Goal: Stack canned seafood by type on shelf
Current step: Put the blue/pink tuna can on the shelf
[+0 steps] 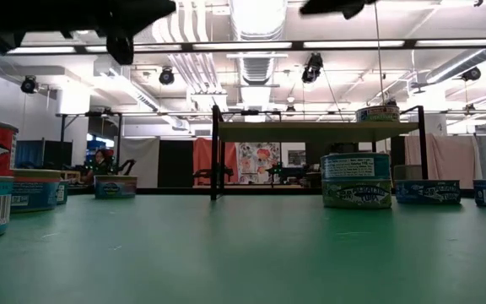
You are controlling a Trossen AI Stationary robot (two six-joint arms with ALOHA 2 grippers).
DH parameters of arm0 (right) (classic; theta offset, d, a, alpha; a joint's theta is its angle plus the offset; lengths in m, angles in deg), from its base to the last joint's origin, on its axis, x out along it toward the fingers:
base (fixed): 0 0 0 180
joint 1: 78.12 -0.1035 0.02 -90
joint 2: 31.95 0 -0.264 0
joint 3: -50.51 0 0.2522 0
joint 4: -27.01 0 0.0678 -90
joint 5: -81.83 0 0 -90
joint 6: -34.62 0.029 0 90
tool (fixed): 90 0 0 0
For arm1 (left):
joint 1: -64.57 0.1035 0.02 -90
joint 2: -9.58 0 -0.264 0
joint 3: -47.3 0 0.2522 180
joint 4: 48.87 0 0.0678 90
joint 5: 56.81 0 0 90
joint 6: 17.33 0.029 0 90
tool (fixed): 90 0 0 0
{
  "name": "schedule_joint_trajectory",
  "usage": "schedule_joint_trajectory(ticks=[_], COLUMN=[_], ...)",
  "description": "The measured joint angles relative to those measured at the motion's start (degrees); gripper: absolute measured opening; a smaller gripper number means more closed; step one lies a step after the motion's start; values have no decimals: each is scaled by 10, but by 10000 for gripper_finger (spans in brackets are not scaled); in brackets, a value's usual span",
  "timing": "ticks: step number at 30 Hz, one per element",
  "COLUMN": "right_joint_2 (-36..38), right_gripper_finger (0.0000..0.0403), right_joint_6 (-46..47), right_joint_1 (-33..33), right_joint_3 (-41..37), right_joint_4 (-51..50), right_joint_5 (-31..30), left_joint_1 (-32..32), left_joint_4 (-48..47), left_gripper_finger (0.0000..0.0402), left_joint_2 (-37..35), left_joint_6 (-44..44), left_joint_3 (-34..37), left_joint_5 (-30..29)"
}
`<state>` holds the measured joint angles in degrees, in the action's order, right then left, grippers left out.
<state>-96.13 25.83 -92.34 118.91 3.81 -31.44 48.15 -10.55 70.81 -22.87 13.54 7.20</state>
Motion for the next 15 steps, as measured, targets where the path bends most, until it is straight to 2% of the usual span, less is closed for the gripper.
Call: schedule_joint_trajectory(ticks=[2,4,8,15], right_joint_2=[24,40,60,74], right_gripper_finger=[9,9,9,9], right_joint_6=[3,4,-2,-18], right_joint_1=[3,-3,-14,-14], right_joint_3=[-11,-35,-94,-170], right_joint_4=[14,44,142,309], right_joint_5=[66,91,100,98], left_joint_1=[-16,-27,-33,-33], left_joint_4=[-2,-6,-48,-206], left_gripper_finger=[0,0,0,0], left_joint_2=[4,10,22,63], left_joint_6=[0,8,37,47], left_joint_3=[-11,-28,-70,-159], left_joint_5=[0,1,0,0])
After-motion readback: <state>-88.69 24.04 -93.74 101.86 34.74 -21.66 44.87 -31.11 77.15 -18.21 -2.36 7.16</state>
